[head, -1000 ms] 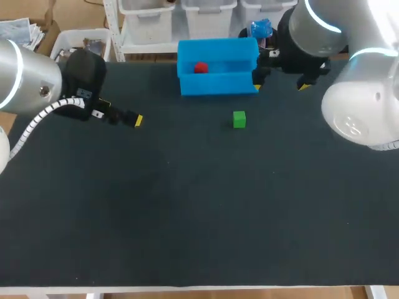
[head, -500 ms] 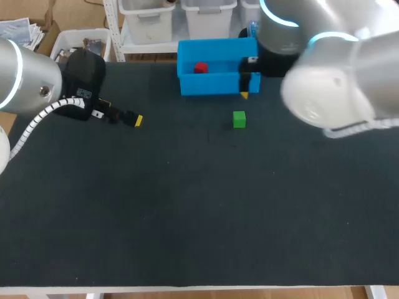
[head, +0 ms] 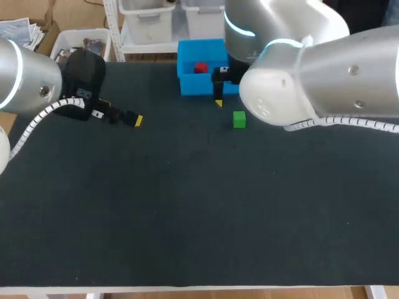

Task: Use the left arm to pick the red cube and place it into the blue plastic box first, then use the right arm to grasp the green cube and put it into the same blue plastic box after the first action is fully finished.

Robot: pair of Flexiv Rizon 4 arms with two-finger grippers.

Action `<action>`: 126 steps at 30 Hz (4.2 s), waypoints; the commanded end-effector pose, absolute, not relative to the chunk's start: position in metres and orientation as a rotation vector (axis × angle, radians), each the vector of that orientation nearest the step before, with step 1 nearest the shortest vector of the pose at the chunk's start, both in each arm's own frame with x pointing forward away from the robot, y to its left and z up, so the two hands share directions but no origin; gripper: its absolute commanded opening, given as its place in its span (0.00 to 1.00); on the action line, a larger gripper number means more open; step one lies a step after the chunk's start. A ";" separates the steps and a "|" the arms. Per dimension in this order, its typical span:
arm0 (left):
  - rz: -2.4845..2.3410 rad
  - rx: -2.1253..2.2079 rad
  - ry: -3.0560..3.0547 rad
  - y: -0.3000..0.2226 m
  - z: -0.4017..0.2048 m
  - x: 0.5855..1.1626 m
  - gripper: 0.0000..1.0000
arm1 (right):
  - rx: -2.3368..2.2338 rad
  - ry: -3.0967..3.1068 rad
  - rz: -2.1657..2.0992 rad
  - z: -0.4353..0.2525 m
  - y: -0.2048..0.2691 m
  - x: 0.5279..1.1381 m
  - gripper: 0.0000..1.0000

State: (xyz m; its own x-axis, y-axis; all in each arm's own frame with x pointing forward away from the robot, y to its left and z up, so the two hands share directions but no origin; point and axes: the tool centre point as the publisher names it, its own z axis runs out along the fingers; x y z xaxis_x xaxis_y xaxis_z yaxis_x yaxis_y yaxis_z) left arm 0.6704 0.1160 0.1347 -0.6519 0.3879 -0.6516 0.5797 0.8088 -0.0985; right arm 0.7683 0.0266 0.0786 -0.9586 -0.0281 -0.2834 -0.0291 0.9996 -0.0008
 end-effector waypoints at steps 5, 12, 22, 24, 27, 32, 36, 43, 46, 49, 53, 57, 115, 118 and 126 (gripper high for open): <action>-0.405 0.715 2.354 0.117 0.134 0.671 1.00 | -0.054 2.840 0.021 0.064 0.022 0.777 1.00; -0.405 0.715 2.354 0.117 0.134 0.671 1.00 | -0.070 2.845 0.058 0.044 0.021 0.787 1.00; -0.405 0.715 2.354 0.117 0.134 0.671 1.00 | -0.085 2.876 0.077 0.013 0.022 0.796 1.00; -0.405 0.715 2.354 0.117 0.134 0.671 1.00 | -0.086 2.877 0.079 0.010 0.022 0.797 1.00; -0.405 0.715 2.354 0.117 0.134 0.671 1.00 | -0.090 2.889 0.074 0.004 0.023 0.799 1.00; -0.405 0.715 2.354 0.117 0.134 0.671 1.00 | -0.088 2.899 0.079 -0.002 0.023 0.801 1.00; -0.405 0.715 2.354 0.117 0.134 0.671 1.00 | -0.100 2.908 0.061 -0.005 0.023 0.802 1.00; -0.405 0.715 2.354 0.117 0.134 0.671 1.00 | -0.100 2.917 0.039 -0.010 0.023 0.802 1.00; -0.405 0.715 2.354 0.117 0.134 0.671 1.00 | -0.094 2.922 0.032 -0.012 0.022 0.802 1.00; -0.405 0.715 2.354 0.117 0.134 0.671 1.00 | -0.087 2.929 0.022 -0.014 0.021 0.801 1.00; -0.405 0.715 2.354 0.117 0.134 0.671 1.00 | -0.077 2.926 0.024 -0.017 0.020 0.800 0.00; -0.405 0.715 2.354 0.117 0.134 0.671 1.00 | -0.083 2.929 0.022 -0.020 0.022 0.799 0.00; -0.405 0.715 2.354 0.117 0.134 0.671 1.00 | 0.005 2.298 0.316 0.147 0.016 0.792 0.00; -0.405 0.715 2.354 0.117 0.134 0.671 1.00 | 0.004 2.299 0.320 0.147 0.016 0.796 0.00; -0.405 0.715 2.354 0.117 0.134 0.671 1.00 | 0.012 2.308 0.333 0.144 0.013 0.812 0.00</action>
State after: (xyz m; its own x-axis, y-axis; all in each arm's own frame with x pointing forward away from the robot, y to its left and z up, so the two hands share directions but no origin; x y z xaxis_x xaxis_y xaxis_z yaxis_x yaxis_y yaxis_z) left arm 0.6705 0.1160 0.1346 -0.6518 0.3879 -0.6517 0.5800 0.8086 -0.0988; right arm 0.8067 0.0115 0.1488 -0.7770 0.0797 -0.6244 -0.0936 0.9663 0.2398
